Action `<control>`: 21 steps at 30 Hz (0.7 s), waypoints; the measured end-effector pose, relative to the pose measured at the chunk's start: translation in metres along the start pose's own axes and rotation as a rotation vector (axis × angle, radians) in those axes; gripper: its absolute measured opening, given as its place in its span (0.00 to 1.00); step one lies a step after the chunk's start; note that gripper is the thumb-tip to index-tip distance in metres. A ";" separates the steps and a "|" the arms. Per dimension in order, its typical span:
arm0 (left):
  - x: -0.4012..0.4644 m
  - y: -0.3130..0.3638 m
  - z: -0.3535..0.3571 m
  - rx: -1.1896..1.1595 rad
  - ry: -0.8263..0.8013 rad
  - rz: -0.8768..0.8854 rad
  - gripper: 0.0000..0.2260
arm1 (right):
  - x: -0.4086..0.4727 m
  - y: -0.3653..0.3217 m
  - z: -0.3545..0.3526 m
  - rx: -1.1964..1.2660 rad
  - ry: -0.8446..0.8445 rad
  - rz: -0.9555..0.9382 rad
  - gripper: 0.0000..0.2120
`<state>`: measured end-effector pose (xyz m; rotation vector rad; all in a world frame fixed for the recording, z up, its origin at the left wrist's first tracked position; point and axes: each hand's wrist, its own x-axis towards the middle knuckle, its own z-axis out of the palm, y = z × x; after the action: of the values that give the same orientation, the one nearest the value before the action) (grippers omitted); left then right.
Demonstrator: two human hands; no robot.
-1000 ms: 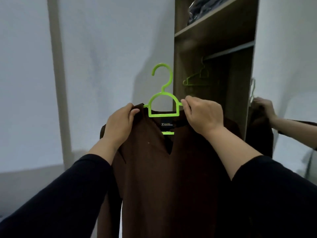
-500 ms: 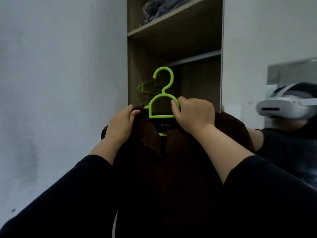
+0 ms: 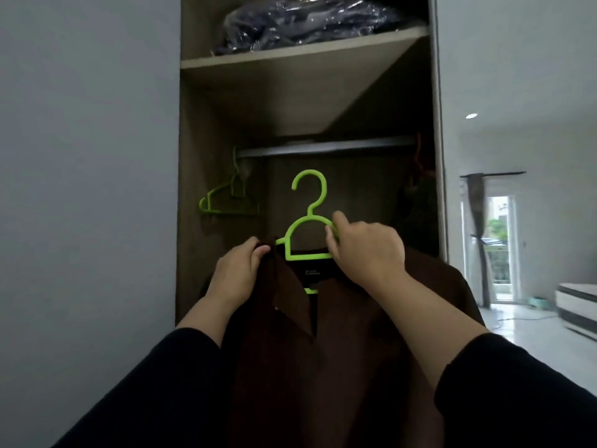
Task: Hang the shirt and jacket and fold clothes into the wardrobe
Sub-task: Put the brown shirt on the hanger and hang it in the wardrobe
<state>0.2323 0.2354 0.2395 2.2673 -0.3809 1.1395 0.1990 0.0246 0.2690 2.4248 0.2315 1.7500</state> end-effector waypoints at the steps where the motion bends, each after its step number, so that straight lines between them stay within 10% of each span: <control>1: 0.006 -0.002 0.005 -0.029 -0.011 -0.012 0.13 | 0.005 0.000 0.003 -0.024 -0.008 -0.007 0.11; 12: 0.081 -0.035 0.035 0.027 -0.136 -0.019 0.14 | 0.068 -0.003 0.040 -0.124 0.000 -0.093 0.13; 21: 0.160 -0.059 -0.009 1.013 0.108 0.224 0.17 | 0.157 0.005 0.083 -0.093 -0.051 0.059 0.18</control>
<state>0.3504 0.2886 0.3509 3.0243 0.0237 1.8553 0.3269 0.0498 0.3904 2.4301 0.0716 1.6799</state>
